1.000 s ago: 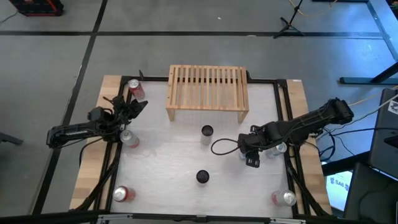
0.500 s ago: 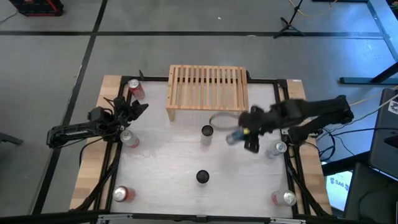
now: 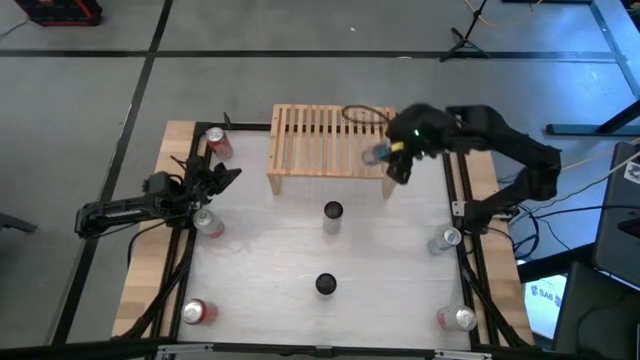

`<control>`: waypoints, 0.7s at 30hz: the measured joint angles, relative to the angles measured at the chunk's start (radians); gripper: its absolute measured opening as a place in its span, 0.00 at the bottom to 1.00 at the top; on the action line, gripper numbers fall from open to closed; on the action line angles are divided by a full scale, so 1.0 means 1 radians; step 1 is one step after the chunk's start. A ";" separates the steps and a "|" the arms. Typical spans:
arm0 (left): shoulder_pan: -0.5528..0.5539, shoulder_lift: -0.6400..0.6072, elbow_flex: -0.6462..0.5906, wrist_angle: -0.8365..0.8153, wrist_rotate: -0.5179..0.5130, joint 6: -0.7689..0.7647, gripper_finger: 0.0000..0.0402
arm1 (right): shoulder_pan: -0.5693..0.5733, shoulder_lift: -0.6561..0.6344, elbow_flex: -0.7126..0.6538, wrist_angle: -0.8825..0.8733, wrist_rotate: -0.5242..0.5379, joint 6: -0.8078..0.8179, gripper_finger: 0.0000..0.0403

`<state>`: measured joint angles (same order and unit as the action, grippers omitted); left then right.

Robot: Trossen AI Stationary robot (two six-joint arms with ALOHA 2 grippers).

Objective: Place canned beverage on shelf
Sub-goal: Put the left blue soda can on the shelf

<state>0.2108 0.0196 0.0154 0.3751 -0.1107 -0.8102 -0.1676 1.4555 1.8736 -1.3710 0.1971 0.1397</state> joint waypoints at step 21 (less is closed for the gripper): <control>0.000 0.000 0.000 -0.001 -0.053 -0.001 0.00 | -0.354 0.250 0.233 -0.201 -0.102 -0.251 0.52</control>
<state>0.2111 0.0196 0.0154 0.3740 -0.1635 -0.8116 -0.5214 1.7060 2.1065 -1.5720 0.0949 -0.1115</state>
